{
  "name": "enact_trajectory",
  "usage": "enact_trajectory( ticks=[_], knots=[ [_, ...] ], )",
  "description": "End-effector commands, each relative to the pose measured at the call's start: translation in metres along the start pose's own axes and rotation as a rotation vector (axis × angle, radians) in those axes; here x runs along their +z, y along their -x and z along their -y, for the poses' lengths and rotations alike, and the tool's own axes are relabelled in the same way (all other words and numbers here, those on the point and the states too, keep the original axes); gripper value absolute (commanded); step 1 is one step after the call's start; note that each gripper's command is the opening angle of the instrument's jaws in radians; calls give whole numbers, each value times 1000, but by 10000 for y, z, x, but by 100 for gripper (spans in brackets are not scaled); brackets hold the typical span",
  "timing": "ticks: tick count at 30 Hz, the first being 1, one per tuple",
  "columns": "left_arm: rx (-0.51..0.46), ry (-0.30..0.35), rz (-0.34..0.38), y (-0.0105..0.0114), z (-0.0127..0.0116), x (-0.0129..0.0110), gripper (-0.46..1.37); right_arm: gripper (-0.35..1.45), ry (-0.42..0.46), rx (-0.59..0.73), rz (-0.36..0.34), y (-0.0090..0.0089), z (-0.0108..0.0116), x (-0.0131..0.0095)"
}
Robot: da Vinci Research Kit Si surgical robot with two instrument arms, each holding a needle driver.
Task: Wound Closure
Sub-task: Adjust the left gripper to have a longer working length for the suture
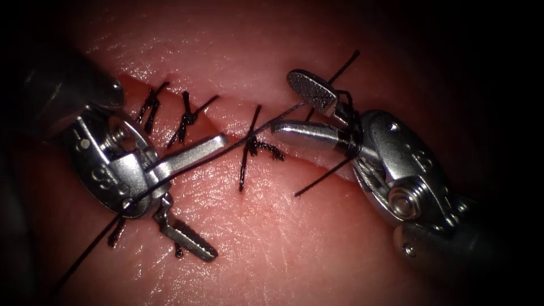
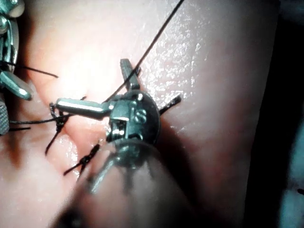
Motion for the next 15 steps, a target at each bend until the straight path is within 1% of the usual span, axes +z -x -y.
enact_trajectory(
  ticks=[1, 3, 5, 6, 7, 9, 10, 11, 12, 15],
  knots=[
    [-2, -12, 0, 0, 1, -4, 112, 93, 1, 0, 0, 0, 0, 0],
    [-4, -29, -3, 1, 3, -10, 105, 93, 1, 0, 3, 0, 0, 0],
    [-8, -55, -8, 1, 6, -17, 84, 93, 1, -1, 6, 0, 0, 0],
    [-10, -66, -11, 1, 7, -19, 79, 93, 1, -1, 6, 0, -1, 0],
    [-11, -75, -11, 1, 8, -22, 66, 93, 1, -1, 6, 0, -1, 0],
    [-11, -80, -9, 2, 8, -24, 57, 93, 1, -1, 6, 0, -1, 0],
    [-17, -81, -6, 2, 8, -25, 26, 93, 1, -1, 6, 0, -1, 0],
    [-17, -83, -3, 1, 8, -26, 2, 93, 1, -1, 6, 0, -1, 0],
    [-17, -79, -15, 1, 8, -27, -35, 93, 1, -1, 6, 0, -1, 0],
    [18, -47, -42, -2, 12, -29, -35, 93, 1, -1, 6, 0, -1, 0]
  ],
)
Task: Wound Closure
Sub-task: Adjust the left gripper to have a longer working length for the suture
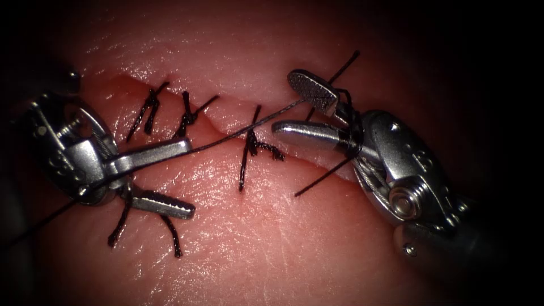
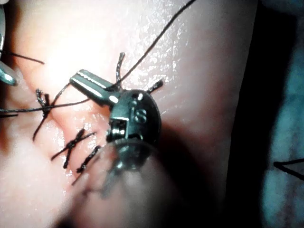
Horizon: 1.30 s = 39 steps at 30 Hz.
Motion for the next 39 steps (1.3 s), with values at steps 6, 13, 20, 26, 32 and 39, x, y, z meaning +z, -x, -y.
enact_trajectory(
  ticks=[6, 13, 20, 26, 32, 39],
  knots=[
    [54, 9, 8, -3, 12, -6, -35, 94, 1, 0, 0, 0, 1, 0],
    [61, -6, 45, -7, 11, -7, -35, 94, 1, 0, 0, 1, 2, -1],
    [-78, -21, 49, -11, 11, 3, 36, 94, 1, 0, 0, 1, 3, -1],
    [-97, -97, 63, -9, 13, 3, 124, 94, 4, -1, -1, 1, 3, -1],
    [-116, -126, 90, -6, 15, -1, 122, 94, 3, -1, -1, 2, 4, -2],
    [-146, -146, 116, -3, 18, -8, 81, 94, 3, -1, -1, 2, 4, -2]
  ],
)
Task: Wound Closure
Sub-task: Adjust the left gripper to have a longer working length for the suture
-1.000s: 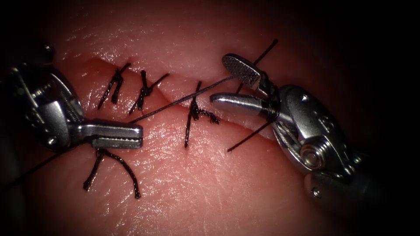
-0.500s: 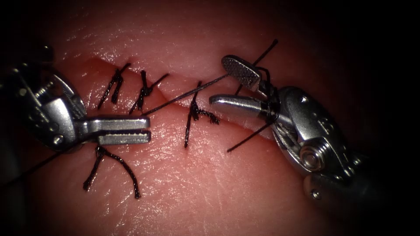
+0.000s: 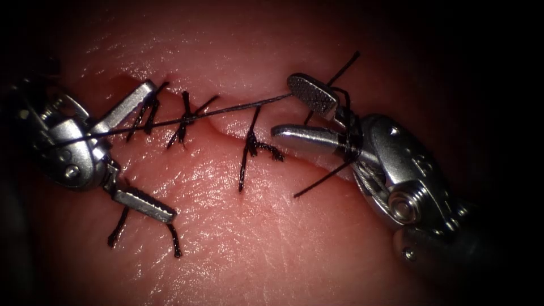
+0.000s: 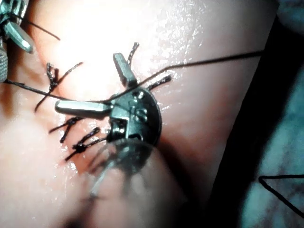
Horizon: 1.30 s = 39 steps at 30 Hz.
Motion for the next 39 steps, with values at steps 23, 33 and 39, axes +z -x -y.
enact_trajectory(
  ticks=[23, 33, 39],
  knots=[
    [18, 17, 52, -4, 1, -13, -35, 95, 1, 0, 0, 0, 1, -1],
    [-90, -52, 122, -4, 3, -14, 112, 95, 0, 0, 0, 0, 1, -1],
    [-106, -82, 152, -3, 4, -16, 88, 94, 0, 0, 0, 0, 0, -1]
  ],
)
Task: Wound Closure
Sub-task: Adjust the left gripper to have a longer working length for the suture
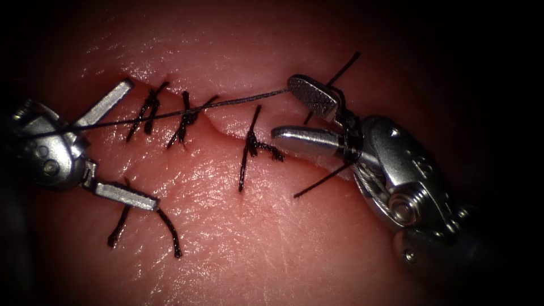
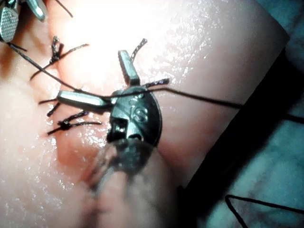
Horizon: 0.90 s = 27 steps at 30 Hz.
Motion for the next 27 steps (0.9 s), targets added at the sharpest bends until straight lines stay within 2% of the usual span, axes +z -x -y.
enact_trajectory(
  ticks=[1, 3, 7, 15, 22, 27],
  knots=[
    [-13, -4, 4, -1, 0, 0, 81, 95, 0, 0, 0, 0, 0, 0],
    [-19, -6, 6, -1, 0, 0, 48, 95, 0, 0, 0, 0, 0, 0],
    [-36, -9, 8, 0, 0, -1, 27, 94, 0, 0, 0, 0, 0, 0],
    [-41, -9, 8, 1, 2, -5, 16, 94, 0, 0, 0, 0, 0, 0],
    [-38, -5, 19, 2, 5, -9, -7, 94, 0, 0, 0, 0, 0, 0],
    [-36, -5, 31, 3, 5, -10, -10, 94, 0, 0, 0, 0, 0, 0]
  ],
)
